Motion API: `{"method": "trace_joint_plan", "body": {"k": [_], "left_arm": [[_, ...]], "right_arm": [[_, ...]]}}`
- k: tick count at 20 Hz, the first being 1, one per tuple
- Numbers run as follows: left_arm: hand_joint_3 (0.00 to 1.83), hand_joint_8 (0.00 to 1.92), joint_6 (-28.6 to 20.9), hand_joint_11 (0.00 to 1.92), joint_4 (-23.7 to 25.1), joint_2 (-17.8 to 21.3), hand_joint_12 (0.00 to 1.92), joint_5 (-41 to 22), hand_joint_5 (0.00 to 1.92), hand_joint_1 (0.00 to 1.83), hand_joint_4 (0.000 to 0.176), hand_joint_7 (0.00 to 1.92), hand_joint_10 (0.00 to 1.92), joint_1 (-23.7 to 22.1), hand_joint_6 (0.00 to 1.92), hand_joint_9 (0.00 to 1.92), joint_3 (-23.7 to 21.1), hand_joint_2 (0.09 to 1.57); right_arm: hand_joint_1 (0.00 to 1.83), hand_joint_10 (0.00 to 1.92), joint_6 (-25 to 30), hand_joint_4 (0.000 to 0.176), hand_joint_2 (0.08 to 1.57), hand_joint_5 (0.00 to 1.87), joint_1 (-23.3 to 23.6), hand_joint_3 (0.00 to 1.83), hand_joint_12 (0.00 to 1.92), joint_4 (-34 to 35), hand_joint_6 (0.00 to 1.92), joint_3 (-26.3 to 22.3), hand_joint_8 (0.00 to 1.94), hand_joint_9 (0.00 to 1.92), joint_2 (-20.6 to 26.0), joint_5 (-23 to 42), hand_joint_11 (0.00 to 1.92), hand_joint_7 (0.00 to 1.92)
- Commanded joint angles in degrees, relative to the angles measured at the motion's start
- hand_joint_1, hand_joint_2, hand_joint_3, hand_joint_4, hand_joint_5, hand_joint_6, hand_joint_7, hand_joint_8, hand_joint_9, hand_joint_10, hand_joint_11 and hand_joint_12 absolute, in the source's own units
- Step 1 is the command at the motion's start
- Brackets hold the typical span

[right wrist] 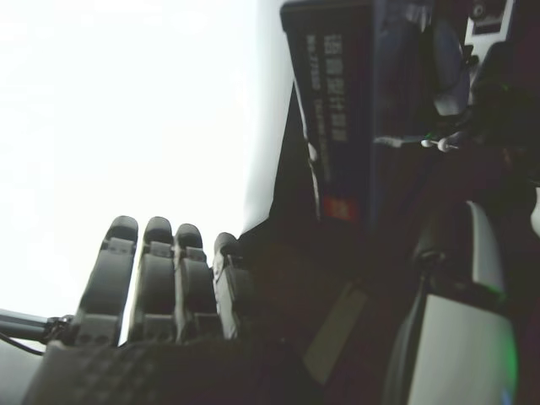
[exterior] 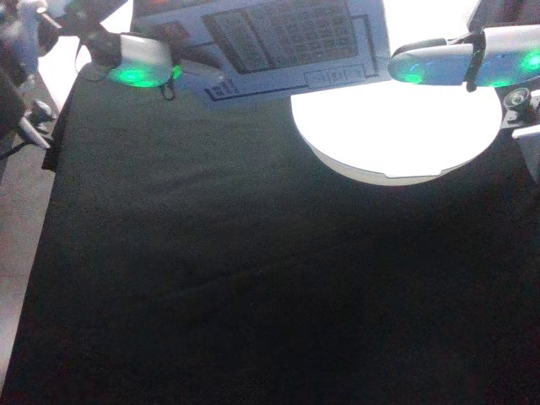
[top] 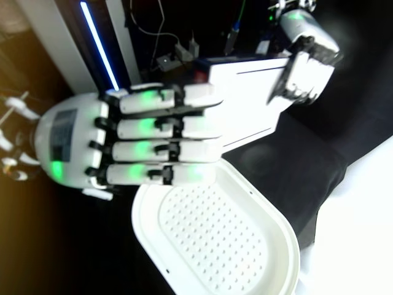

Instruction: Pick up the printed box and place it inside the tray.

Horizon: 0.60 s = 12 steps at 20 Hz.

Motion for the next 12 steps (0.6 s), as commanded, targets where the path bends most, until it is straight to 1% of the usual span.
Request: {"method": "trace_joint_plan", "body": {"k": [1,2,3,4,5,6,7,8,9,10,11,12], "left_arm": [[0.00,0.97,-0.28,1.18,-0.79,-0.03,1.42,-6.41,1.09,1.28,0.000,1.14,0.96,-1.02,0.54,1.29,0.48,1.07],[0.00,1.04,-0.35,1.16,-0.79,-0.54,1.46,-6.40,1.01,1.28,0.000,1.10,0.96,-1.08,0.66,1.30,0.73,1.09],[0.00,1.06,-0.45,1.19,-0.79,-1.02,1.42,-6.50,0.97,1.28,0.000,1.09,0.94,-1.15,0.73,1.32,0.88,1.10],[0.00,1.06,-0.48,1.19,-0.79,-1.33,1.42,-6.54,0.97,1.28,0.000,1.09,0.94,-1.27,0.73,1.32,0.96,1.10],[0.00,0.99,-0.52,1.19,-0.79,-1.81,1.38,-6.55,1.01,1.28,0.000,1.13,0.88,-1.56,0.67,1.34,1.09,1.08],[0.00,1.02,-0.57,1.17,-0.78,-2.20,1.36,-6.71,1.01,1.28,0.000,1.12,0.88,-1.71,0.67,1.35,1.17,1.08],[0.00,1.00,-0.60,1.18,-0.78,-2.57,1.35,-6.95,1.06,1.29,0.000,1.13,0.89,-1.85,0.57,1.36,1.22,1.07],[0.01,0.78,-0.70,1.17,-0.78,-2.91,1.36,-7.34,1.10,1.21,0.000,1.20,0.91,-1.96,0.71,1.35,1.27,1.05],[0.01,0.78,-0.96,1.17,-0.78,-3.27,1.36,-7.73,1.10,1.21,0.000,1.20,0.91,-2.05,0.71,1.35,1.32,1.05],[0.00,0.96,-1.15,1.20,-0.77,-3.60,1.30,-8.12,1.08,1.29,0.000,1.16,0.87,-2.21,0.55,1.38,1.35,1.06],[0.00,1.00,-1.19,1.20,-0.76,-3.87,1.30,-8.50,1.03,1.28,0.000,1.13,0.87,-2.43,0.63,1.37,1.35,1.08],[0.00,1.00,-1.24,1.20,-0.71,-4.11,1.30,-8.74,1.03,1.28,0.000,1.13,0.87,-2.67,0.63,1.37,1.34,1.08]], "right_arm": [[0.62,0.02,0.27,0.046,0.62,0.00,0.93,0.00,1.09,1.19,0.00,0.31,0.00,0.13,-0.04,6.32,0.00,0.01],[0.61,0.03,0.27,0.038,0.63,0.00,1.18,0.00,1.22,1.19,0.00,0.55,0.00,0.18,-0.53,6.24,0.00,0.03],[0.60,0.03,0.28,0.021,0.65,0.00,1.57,0.01,1.31,1.19,0.00,0.72,0.01,0.19,-1.07,6.10,0.00,0.05],[0.60,0.03,0.28,0.021,0.65,0.00,1.72,0.01,1.31,1.19,0.00,0.73,0.01,0.19,-1.28,6.07,0.00,0.05],[0.59,0.02,0.28,0.021,0.68,0.00,1.84,0.01,1.34,1.19,0.00,0.73,0.00,0.18,-1.48,6.07,0.00,0.05],[0.60,0.02,0.28,0.028,0.69,0.00,1.90,0.01,1.33,1.19,0.00,0.73,0.00,0.19,-1.63,6.07,0.00,0.07],[0.61,0.02,0.28,0.023,0.69,0.00,1.97,0.01,1.33,1.19,0.00,0.74,0.01,0.19,-1.81,6.07,0.00,0.07],[0.61,0.02,0.28,0.016,0.68,0.00,2.04,0.00,1.38,1.19,0.00,0.78,0.01,0.20,-2.00,6.07,0.00,0.08],[0.61,0.02,0.28,0.016,0.68,0.00,2.11,0.00,1.38,1.19,0.00,0.81,0.01,0.20,-2.16,6.07,0.00,0.08],[0.61,0.01,0.28,0.000,0.67,0.00,2.18,0.00,1.39,1.19,0.00,0.88,0.00,0.18,-2.35,6.07,0.00,0.08],[0.62,0.01,0.28,0.000,0.69,0.00,2.21,0.00,1.31,1.19,0.00,0.90,0.00,0.18,-2.46,6.07,0.00,0.09],[0.62,0.01,0.28,0.000,0.69,0.00,2.21,0.00,1.31,1.19,0.00,0.91,0.00,0.18,-2.56,6.07,0.00,0.09]]}}
